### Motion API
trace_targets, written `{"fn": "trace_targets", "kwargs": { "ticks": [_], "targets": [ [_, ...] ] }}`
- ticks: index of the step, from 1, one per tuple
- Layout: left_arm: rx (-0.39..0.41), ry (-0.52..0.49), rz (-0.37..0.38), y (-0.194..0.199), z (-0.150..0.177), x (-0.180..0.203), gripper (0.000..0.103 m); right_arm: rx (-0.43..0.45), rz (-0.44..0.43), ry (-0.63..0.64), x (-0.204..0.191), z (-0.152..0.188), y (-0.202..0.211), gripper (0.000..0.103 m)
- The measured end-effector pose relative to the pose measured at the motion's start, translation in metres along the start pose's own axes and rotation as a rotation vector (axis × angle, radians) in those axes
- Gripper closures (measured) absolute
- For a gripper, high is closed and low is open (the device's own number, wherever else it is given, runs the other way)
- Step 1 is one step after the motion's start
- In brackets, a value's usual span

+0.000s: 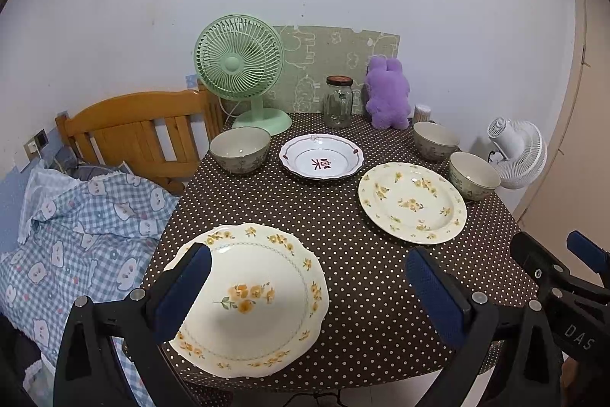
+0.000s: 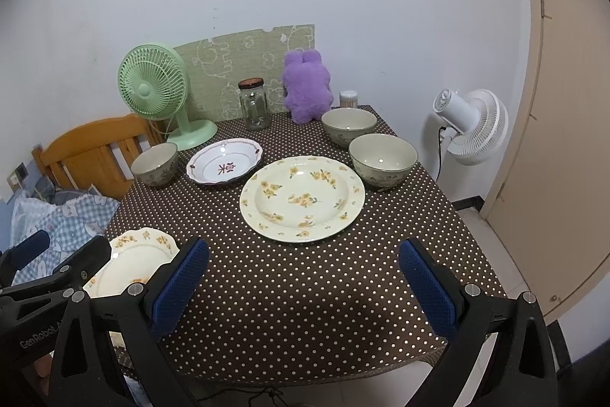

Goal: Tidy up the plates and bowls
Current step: 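Hold the yellow-flowered plate in the left gripper above the table, then carry the yellow-flowered plate with the left gripper toward the other yellow-flowered plate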

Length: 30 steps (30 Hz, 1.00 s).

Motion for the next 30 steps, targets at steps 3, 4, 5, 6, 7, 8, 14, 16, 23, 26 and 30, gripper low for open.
{"fn": "trace_targets", "kwargs": {
  "ticks": [3,4,5,6,7,8,14,16,23,26,30],
  "targets": [
    [0.0,0.003,-0.003,-0.001,0.0,0.0,0.001,-0.003,-0.002,0.006,0.0,-0.001,-0.002,0.002],
    [-0.001,0.005,-0.005,-0.001,0.0,0.0,0.001,-0.005,-0.003,0.009,0.0,-0.001,-0.003,0.002],
    [-0.002,0.009,-0.01,-0.002,-0.001,0.0,0.001,-0.007,-0.007,0.013,-0.001,-0.002,-0.004,0.002],
    [-0.003,0.011,-0.013,-0.003,-0.001,0.0,0.001,-0.011,-0.009,0.016,-0.001,-0.002,-0.005,0.002],
    [-0.006,0.014,-0.018,-0.003,0.0,0.0,0.001,-0.015,-0.013,0.018,-0.001,-0.003,-0.006,0.002],
    [-0.01,0.017,-0.024,-0.004,0.0,-0.001,0.001,-0.021,-0.018,0.023,-0.002,-0.003,-0.008,0.002],
    [-0.015,0.013,-0.058,-0.004,-0.005,-0.007,0.005,-0.052,-0.057,0.03,-0.013,-0.008,-0.017,0.003],
    [-0.026,0.023,-0.063,-0.009,-0.006,-0.012,0.005,-0.057,-0.064,0.041,-0.02,-0.011,-0.021,0.003],
    [-0.077,0.039,-0.059,-0.033,-0.011,-0.035,0.007,-0.087,-0.073,0.053,-0.049,-0.015,-0.043,0.006],
    [-0.096,0.03,-0.063,-0.046,-0.012,-0.048,0.009,-0.107,-0.072,0.048,-0.063,-0.014,-0.055,0.007],
    [-0.133,0.031,-0.067,-0.068,-0.013,-0.07,0.009,-0.141,-0.067,0.039,-0.086,-0.014,-0.076,0.007]
  ]
}}
Point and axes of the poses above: each gripper's, at about its wrist camera, not at the fingertips, and y roughly against the way its jaws point, x to its right, z to its underside, the point moved 4 cm from there along -y, roughly the way its jaws point, and after that the axes turned 6 degrees about -x, right-handed, at the moved point
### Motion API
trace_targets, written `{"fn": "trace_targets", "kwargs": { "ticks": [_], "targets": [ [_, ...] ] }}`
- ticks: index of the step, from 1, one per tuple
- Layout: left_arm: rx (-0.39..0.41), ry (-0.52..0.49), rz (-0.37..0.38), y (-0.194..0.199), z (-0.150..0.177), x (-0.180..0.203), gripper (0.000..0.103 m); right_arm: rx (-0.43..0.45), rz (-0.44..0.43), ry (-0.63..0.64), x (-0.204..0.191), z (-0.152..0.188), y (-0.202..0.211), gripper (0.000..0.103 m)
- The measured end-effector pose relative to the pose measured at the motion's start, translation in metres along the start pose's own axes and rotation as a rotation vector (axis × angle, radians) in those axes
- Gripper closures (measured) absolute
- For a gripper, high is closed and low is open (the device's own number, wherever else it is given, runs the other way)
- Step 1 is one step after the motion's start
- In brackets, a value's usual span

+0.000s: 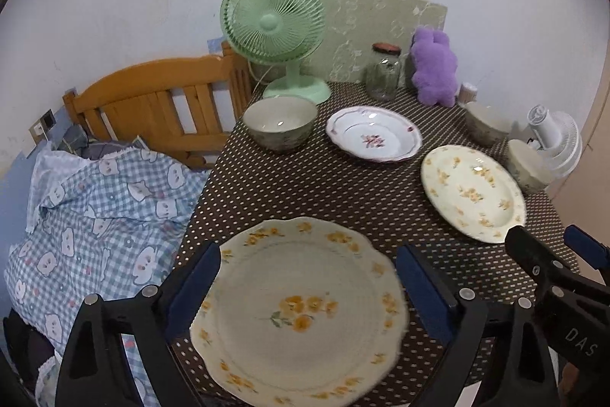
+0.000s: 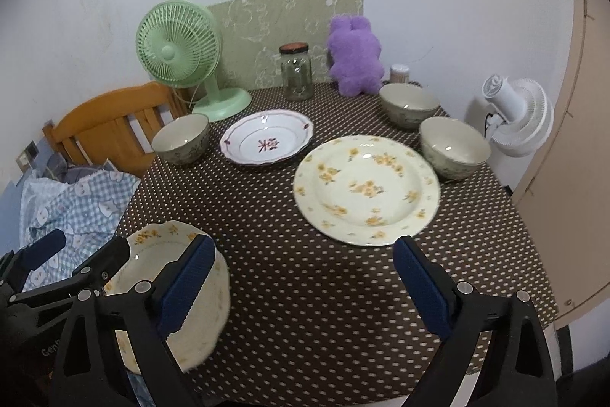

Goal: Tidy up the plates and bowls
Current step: 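Carry the yellow-flowered plate with the left gripper toward the other yellow-flowered plate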

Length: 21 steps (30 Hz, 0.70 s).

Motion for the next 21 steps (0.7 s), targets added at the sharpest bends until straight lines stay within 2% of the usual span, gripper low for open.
{"fn": "trace_targets", "kwargs": {
  "ticks": [10,21],
  "targets": [
    [-0.093,-0.027,-0.007,-0.051,-0.001,-0.035,0.011,-0.079,0.021,-0.004,-0.042,0.001,-0.047,0.007],
    [-0.228,-0.031,-0.017,-0.096,0.017,-0.063,0.014,-0.228,0.021,-0.014,-0.07,0.021,-0.098,0.015]
  ]
}}
Point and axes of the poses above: each gripper's, at about its wrist camera, not at the fingertips, and y roughly against the way its jaws point, x to its right, z to its underside, the point moved 4 cm from there along -y, roughly the way its jaws point, and after that the axes turned 6 degrees about -x, right-handed, at the moved point
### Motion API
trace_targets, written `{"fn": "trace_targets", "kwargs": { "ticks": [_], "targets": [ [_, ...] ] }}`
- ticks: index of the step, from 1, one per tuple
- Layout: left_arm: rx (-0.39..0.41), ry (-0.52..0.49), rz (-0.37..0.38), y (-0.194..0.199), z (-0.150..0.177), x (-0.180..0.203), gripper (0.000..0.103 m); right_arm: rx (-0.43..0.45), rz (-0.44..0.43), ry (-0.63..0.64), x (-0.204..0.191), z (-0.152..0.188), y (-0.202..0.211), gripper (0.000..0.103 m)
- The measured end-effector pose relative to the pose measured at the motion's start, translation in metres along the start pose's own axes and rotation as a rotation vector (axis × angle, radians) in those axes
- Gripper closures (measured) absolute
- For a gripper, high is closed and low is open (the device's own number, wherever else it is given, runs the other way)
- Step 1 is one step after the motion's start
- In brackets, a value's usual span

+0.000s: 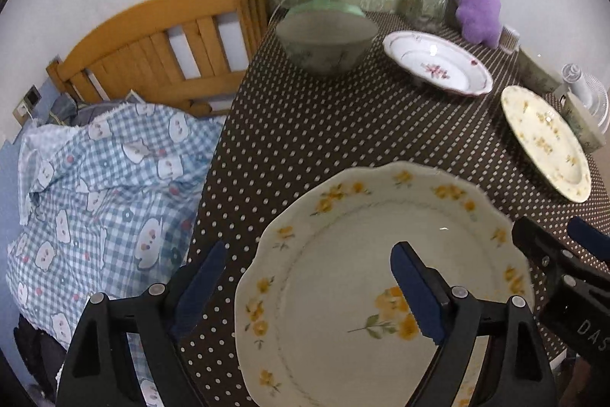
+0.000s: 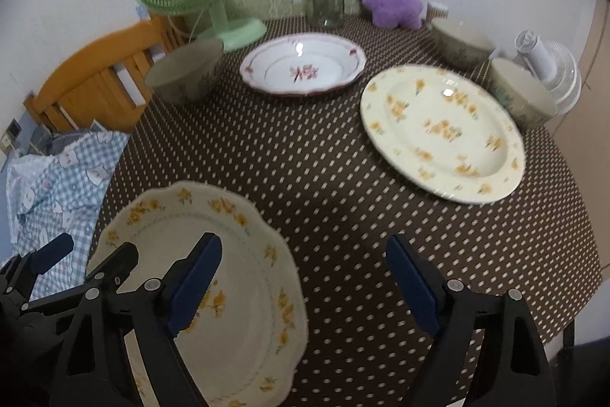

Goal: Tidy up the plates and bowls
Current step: 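Carry the yellow-flowered plate with the left gripper toward the other yellow-flowered plate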

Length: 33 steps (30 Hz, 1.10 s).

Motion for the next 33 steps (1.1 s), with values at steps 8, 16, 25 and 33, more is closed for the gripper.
{"fn": "trace_targets", "kwargs": {
  "ticks": [8,16,25,33],
  "targets": [
    [-0.081,-0.007,0.023,-0.021,0.009,-0.007,0.02,-0.1,0.004,-0.024,-0.008,0.017,-0.023,0.023],
    [-0.101,-0.037,0.037,-0.026,0.01,-0.004,0.022,-0.171,-0.004,-0.054,-0.011,0.025,-0.036,0.034],
    [-0.125,-0.036,0.048,-0.029,0.005,-0.003,0.022,-0.23,0.004,-0.036,-0.017,0.023,-0.047,0.05],
    [-0.13,-0.036,0.047,-0.033,-0.002,0.004,0.022,-0.226,0.019,-0.036,-0.006,0.013,-0.047,0.05]
  ]
}}
Point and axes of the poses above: each gripper's, at about its wrist camera, not at the fingertips, and y roughly against the way its jaws point, x to its right, z to its underside, the point moved 4 cm from there along -y, roughly the way its jaws point, and after that the axes turned 6 degrees about -x, right-handed, at the moved point
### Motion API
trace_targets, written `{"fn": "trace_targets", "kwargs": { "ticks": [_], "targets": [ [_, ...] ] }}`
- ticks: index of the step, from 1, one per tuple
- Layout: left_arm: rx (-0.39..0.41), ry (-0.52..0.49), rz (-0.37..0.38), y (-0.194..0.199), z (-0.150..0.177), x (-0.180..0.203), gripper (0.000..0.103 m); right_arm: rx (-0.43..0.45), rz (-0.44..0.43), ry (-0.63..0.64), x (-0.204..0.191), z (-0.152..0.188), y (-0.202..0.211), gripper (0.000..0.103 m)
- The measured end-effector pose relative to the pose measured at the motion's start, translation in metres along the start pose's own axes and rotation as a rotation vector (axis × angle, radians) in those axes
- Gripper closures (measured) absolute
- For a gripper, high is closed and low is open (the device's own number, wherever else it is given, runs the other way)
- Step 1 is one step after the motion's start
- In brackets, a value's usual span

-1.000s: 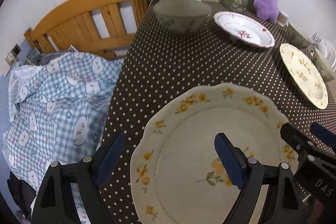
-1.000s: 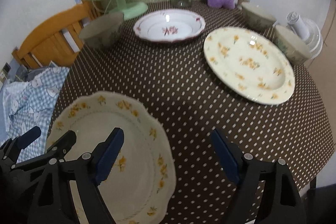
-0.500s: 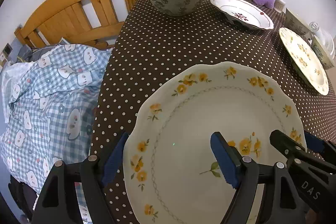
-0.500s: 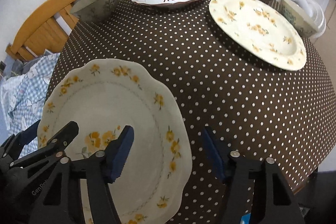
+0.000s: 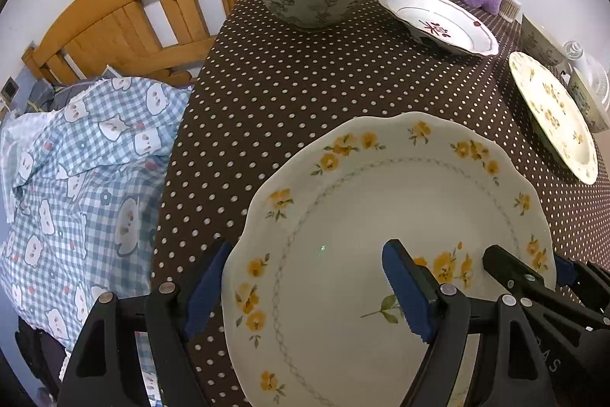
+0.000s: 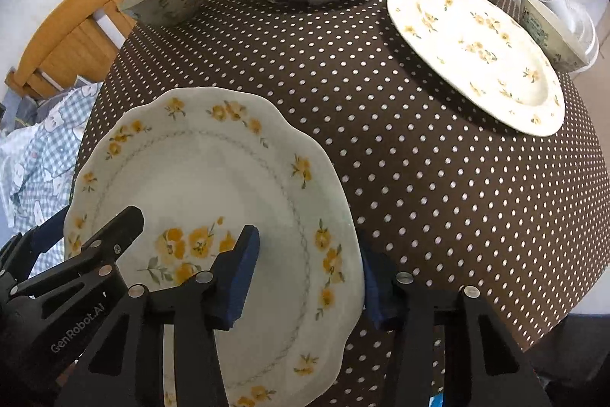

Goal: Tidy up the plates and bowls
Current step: 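Carry the yellow-flowered plate with the left gripper toward the other yellow-flowered plate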

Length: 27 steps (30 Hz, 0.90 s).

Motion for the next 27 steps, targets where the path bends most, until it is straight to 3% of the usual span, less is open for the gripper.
{"fn": "trace_targets", "kwargs": {
  "ticks": [14,27],
  "targets": [
    [0.004,-0.017,-0.008,0.0,-0.023,0.042,0.023,0.006,0.012,-0.021,0.048,-0.034,-0.003,0.05],
    [-0.034,-0.004,-0.02,-0.011,-0.032,0.059,0.023,0.013,0.013,-0.022,0.064,-0.056,-0.007,0.05]
  ]
}}
Point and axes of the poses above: each gripper's, at about its wrist camera, not at the fingertips, and y roughly against the way its jaws point, x to its right, z to its underside, the point moved 4 cm from there along -y, roughly the way its jaws point, and after that the axes turned 6 degrees about -x, right-handed, at the moved point
